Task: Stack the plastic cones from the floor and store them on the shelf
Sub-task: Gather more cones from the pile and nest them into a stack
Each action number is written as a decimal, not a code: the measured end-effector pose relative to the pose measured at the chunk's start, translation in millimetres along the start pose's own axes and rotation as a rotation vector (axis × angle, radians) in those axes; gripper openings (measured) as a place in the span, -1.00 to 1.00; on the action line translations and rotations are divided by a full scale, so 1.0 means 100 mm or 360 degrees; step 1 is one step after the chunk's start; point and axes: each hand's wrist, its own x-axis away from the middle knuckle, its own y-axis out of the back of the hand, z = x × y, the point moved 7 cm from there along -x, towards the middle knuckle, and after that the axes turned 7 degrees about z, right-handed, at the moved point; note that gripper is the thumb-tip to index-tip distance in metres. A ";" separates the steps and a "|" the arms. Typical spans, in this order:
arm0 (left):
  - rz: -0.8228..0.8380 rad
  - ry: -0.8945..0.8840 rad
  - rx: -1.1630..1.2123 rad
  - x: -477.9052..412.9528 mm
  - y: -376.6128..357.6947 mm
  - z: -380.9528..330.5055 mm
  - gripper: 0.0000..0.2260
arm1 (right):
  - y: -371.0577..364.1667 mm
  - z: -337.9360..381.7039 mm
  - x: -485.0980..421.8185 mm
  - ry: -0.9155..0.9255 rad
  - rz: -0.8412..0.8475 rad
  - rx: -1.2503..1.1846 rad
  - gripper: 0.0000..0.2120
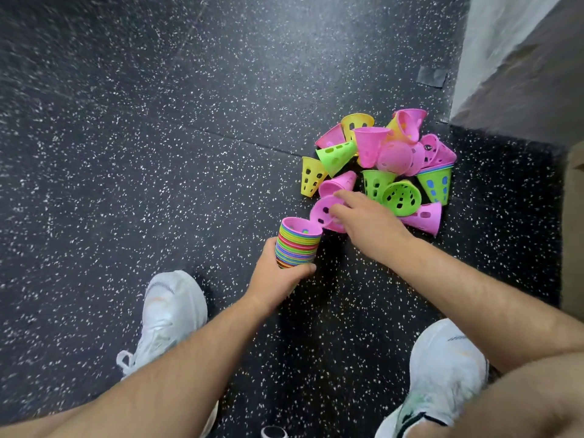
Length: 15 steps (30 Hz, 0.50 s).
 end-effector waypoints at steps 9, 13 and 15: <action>0.0034 -0.0004 -0.0020 -0.17 -0.03 -0.12 -0.39 | 0.62 -0.16 0.12 -0.0232 -0.0569 -0.0228 -0.86; 0.0045 -0.0011 -0.0047 -0.22 -0.06 -0.16 -0.42 | 0.56 -0.11 0.10 -0.0147 -0.0518 -0.0361 -0.85; 0.0047 0.0002 -0.0062 -0.24 -0.06 -0.14 -0.40 | 0.55 -0.12 0.09 -0.0149 -0.0504 -0.0475 -0.86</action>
